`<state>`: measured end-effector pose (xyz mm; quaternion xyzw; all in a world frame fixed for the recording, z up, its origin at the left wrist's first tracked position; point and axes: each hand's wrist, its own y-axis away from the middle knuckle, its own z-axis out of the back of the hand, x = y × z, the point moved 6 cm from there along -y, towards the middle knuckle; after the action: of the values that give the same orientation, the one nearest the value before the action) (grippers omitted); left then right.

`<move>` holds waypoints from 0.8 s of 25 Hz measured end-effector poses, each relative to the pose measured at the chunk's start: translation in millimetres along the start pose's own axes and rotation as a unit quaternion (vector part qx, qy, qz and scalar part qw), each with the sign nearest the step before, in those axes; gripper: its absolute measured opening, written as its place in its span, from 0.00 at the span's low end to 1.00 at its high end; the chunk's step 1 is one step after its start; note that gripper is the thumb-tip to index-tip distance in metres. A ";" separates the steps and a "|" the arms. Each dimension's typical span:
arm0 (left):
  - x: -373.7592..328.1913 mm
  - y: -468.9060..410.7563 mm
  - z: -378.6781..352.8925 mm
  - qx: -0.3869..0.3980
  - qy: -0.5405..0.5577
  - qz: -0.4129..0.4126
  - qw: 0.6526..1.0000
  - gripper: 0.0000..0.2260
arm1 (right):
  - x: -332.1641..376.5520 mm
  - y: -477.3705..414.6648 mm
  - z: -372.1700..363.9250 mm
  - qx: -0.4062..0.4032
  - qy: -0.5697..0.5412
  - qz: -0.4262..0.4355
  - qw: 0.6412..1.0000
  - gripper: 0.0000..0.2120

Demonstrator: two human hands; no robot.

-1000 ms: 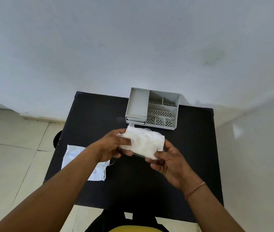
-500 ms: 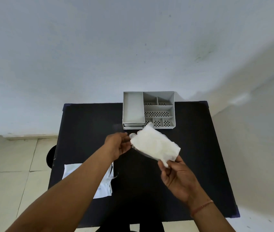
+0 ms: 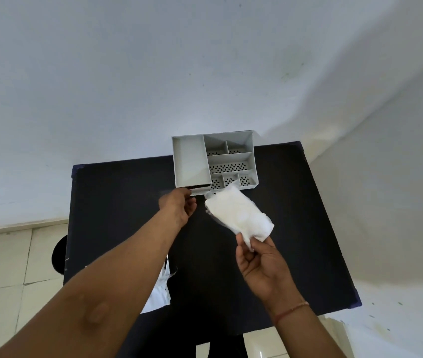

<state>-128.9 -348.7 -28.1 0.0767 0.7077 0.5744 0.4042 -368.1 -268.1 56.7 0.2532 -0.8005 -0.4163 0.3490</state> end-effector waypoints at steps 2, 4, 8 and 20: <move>13.4 5.1 9.0 0.004 -0.025 0.004 1.000 0.08 | -4.7 -0.9 -0.2 -0.012 -0.005 0.008 1.000 0.16; 30.4 12.0 22.3 0.005 -0.046 0.006 0.999 0.07 | -10.1 -0.9 -0.7 -0.019 -0.009 0.010 1.000 0.15; 59.0 18.9 45.7 0.016 -0.068 0.013 0.997 0.10 | -21.6 -1.8 0.1 -0.030 -0.021 0.008 0.999 0.14; 47.4 17.6 60.8 0.040 -0.033 0.000 0.999 0.09 | -80.2 -50.1 -62.8 -0.067 0.008 0.019 0.998 0.18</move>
<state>-126.4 -270.1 -36.4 0.1120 0.7164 0.5429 0.4238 -263.6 -269.3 12.3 0.2175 -0.7728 -0.4599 0.3794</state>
